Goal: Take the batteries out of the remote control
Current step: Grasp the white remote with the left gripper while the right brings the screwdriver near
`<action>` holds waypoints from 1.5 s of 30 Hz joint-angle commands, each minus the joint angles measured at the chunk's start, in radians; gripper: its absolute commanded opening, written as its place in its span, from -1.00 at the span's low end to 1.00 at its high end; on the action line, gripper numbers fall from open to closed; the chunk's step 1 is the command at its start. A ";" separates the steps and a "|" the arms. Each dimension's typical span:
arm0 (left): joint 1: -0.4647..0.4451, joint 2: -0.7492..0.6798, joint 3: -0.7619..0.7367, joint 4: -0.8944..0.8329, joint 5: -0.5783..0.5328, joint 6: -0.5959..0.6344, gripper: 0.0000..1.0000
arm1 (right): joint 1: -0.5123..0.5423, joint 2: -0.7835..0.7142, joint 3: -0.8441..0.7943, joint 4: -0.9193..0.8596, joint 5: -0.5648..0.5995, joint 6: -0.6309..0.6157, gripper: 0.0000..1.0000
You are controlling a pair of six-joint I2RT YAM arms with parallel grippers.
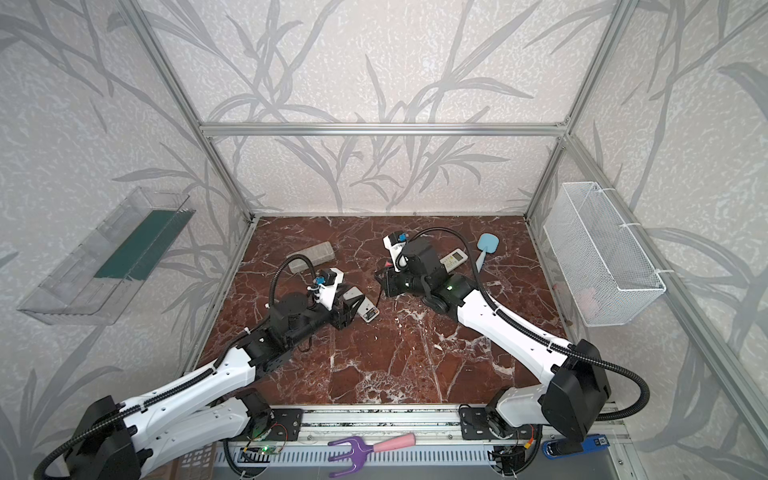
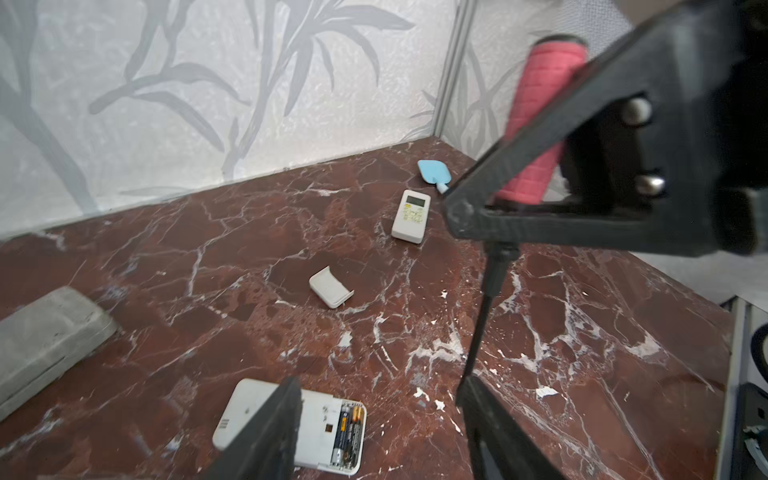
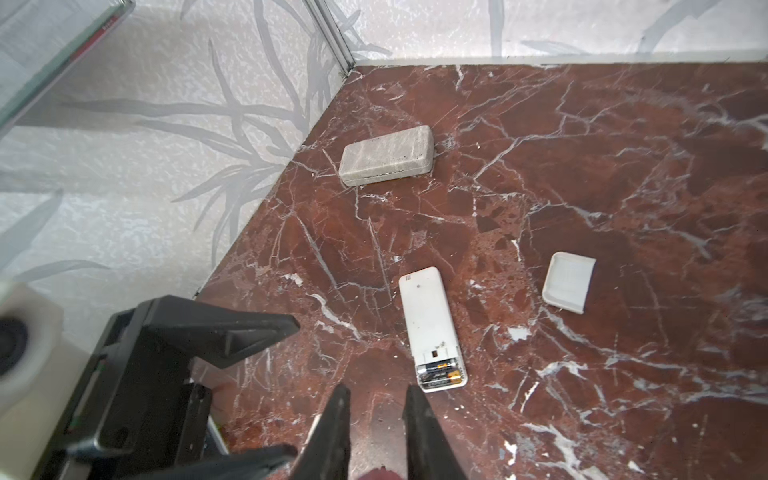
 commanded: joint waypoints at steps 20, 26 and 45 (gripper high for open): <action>0.255 0.266 -0.036 -0.099 0.194 -0.585 0.15 | 0.105 0.158 0.069 -0.033 0.198 -0.225 -1.00; 0.269 0.398 0.036 -0.078 0.290 -0.589 0.14 | 0.105 0.185 0.068 -0.022 0.212 -0.195 -1.00; 0.322 0.741 0.193 0.082 0.454 -0.658 -0.10 | 0.105 0.298 0.072 0.114 0.267 -0.142 -1.00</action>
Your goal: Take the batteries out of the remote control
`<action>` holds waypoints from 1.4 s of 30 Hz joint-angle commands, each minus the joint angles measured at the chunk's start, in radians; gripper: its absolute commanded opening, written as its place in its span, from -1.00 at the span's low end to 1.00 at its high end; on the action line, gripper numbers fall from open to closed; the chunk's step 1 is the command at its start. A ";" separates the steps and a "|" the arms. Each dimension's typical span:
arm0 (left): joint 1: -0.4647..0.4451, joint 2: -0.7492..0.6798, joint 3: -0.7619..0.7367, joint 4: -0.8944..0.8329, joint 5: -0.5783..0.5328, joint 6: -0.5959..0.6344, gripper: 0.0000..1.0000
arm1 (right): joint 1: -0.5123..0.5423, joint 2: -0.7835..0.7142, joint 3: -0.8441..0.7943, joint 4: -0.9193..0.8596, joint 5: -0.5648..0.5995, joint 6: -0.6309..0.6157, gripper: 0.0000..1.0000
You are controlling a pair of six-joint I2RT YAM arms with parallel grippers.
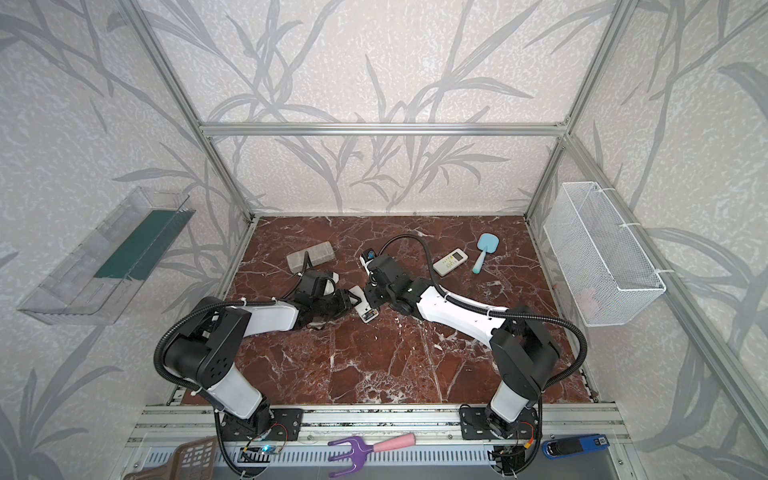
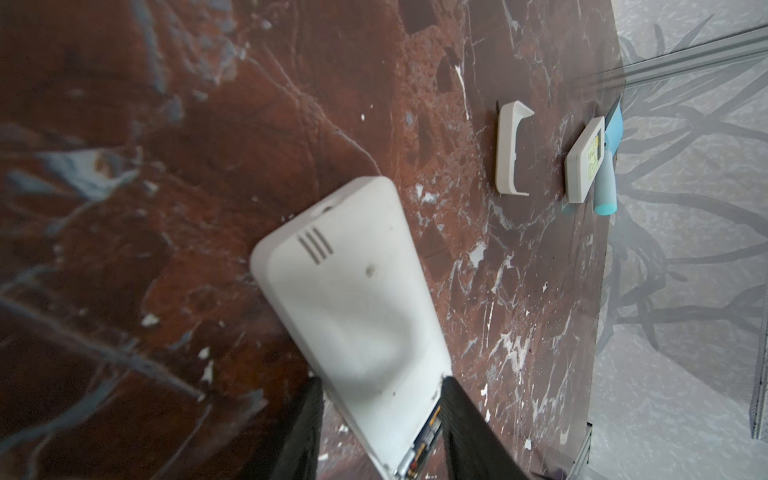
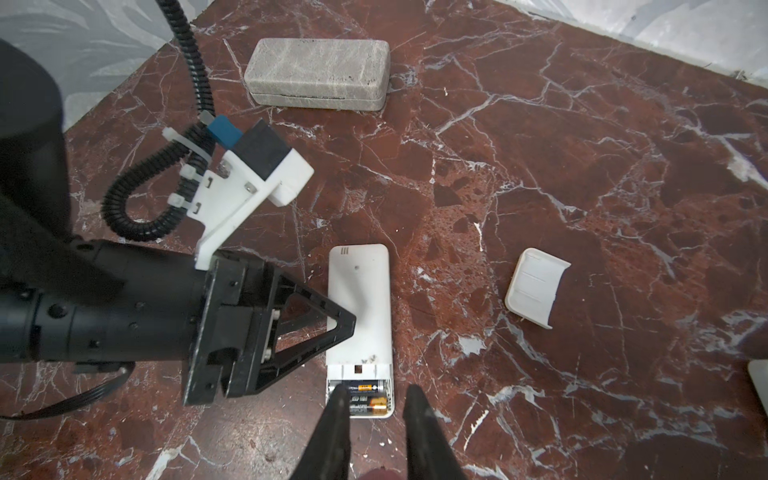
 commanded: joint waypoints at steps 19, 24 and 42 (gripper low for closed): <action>0.003 -0.066 -0.060 0.039 0.046 -0.066 -0.16 | 0.007 0.067 0.026 0.080 0.028 0.113 -1.00; 0.000 -0.091 -0.079 0.047 0.049 -0.090 -0.16 | 0.008 0.090 0.046 0.072 0.027 0.111 -1.00; -0.061 -0.083 -0.103 0.062 0.014 -0.134 -0.15 | 0.015 0.076 0.032 0.060 0.045 0.115 -1.00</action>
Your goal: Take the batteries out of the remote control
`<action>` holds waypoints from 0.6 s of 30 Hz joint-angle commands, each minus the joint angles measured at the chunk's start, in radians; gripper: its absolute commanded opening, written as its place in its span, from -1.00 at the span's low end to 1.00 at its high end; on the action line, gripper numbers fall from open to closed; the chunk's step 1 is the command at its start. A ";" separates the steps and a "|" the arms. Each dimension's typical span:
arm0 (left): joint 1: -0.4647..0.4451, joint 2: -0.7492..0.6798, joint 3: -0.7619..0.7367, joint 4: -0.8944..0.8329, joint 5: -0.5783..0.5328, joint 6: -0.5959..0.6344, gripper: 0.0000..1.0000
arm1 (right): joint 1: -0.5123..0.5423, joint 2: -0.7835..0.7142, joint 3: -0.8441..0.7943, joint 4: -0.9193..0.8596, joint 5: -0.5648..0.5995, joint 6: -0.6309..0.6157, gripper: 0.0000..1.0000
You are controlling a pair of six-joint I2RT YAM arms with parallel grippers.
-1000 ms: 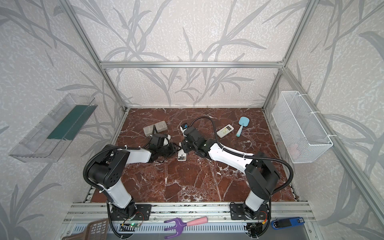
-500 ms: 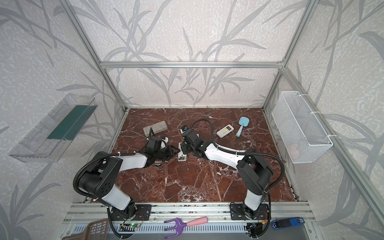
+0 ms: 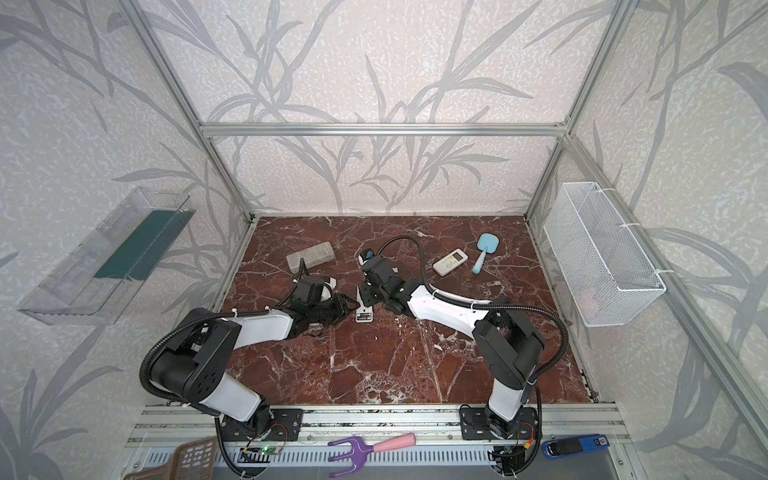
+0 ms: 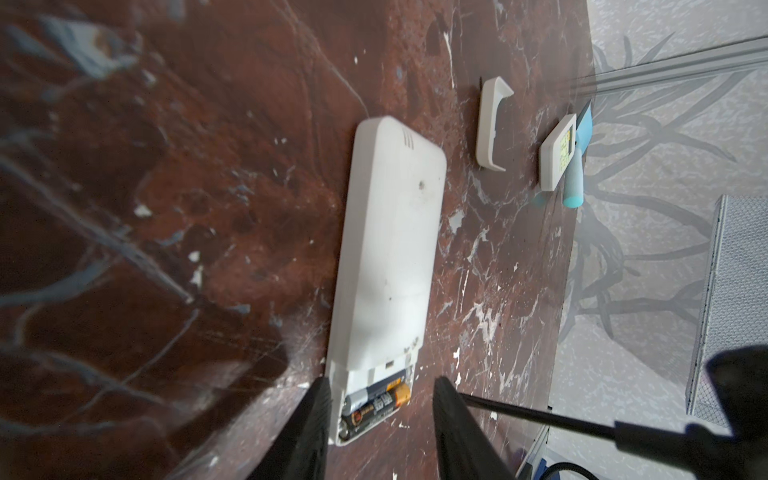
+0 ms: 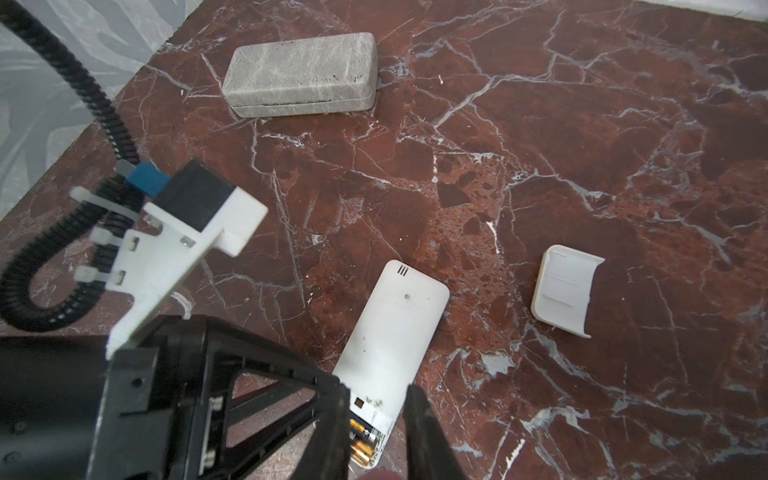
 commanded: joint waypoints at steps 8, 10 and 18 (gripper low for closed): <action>-0.083 0.070 0.031 0.080 -0.020 -0.066 -0.16 | 0.007 -0.033 -0.019 0.008 0.038 0.013 -1.00; -0.081 0.066 0.034 0.061 -0.031 -0.057 -0.16 | 0.006 -0.037 -0.021 0.007 0.045 0.005 -1.00; -0.074 0.042 0.045 0.008 -0.049 -0.038 -0.16 | -0.005 -0.044 -0.034 0.025 0.064 -0.039 -1.00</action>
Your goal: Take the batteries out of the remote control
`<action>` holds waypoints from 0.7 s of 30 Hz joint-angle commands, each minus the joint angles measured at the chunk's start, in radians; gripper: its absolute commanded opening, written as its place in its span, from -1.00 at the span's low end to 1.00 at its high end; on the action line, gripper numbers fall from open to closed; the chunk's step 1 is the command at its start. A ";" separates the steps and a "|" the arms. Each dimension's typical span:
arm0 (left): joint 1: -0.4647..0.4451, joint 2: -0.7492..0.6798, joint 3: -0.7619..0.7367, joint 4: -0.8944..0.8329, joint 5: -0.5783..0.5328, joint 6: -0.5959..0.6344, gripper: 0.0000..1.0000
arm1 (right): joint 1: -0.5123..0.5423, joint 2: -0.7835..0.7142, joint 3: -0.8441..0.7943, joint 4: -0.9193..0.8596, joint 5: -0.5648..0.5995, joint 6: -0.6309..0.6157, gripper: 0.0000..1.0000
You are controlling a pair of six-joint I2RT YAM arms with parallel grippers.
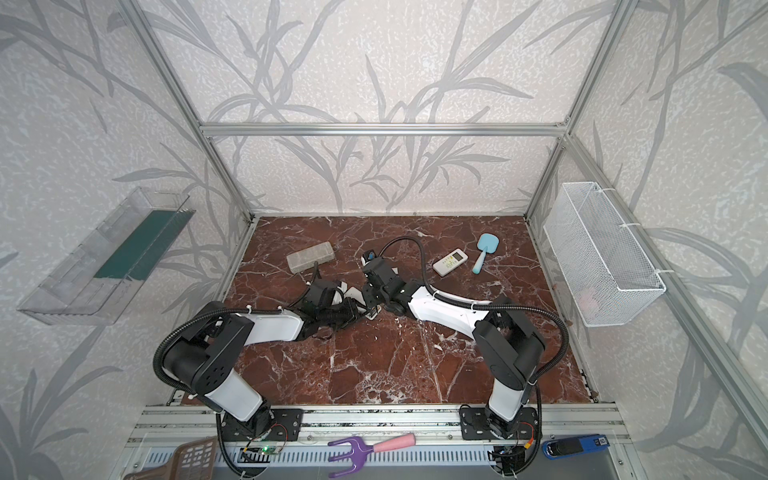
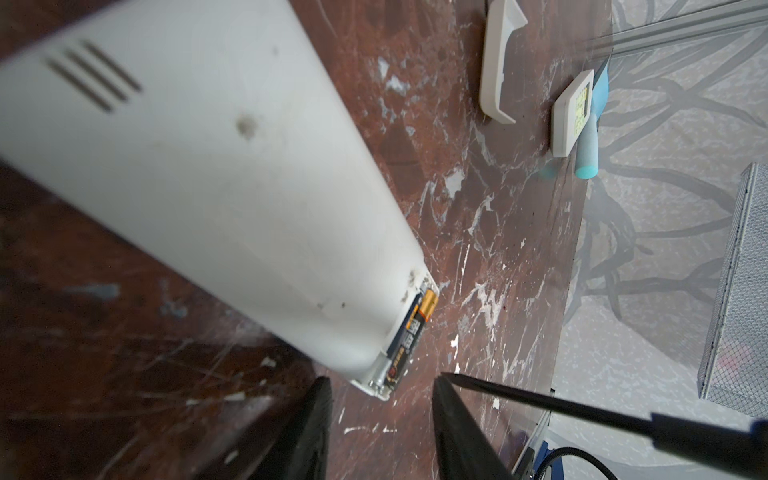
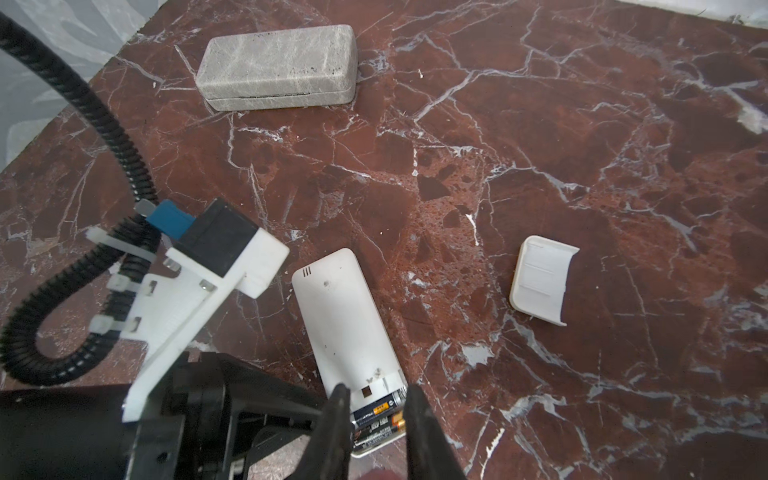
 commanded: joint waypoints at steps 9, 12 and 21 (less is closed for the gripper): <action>0.022 0.000 0.028 -0.017 -0.021 -0.007 -0.16 | -0.020 -0.020 -0.006 0.079 -0.002 -0.083 -1.00; 0.030 0.008 0.028 -0.014 -0.020 -0.009 -0.16 | -0.020 -0.019 -0.015 0.113 -0.048 -0.136 -1.00; 0.061 0.063 0.074 -0.008 -0.005 0.011 -0.28 | -0.020 -0.012 -0.027 0.172 -0.130 -0.196 -1.00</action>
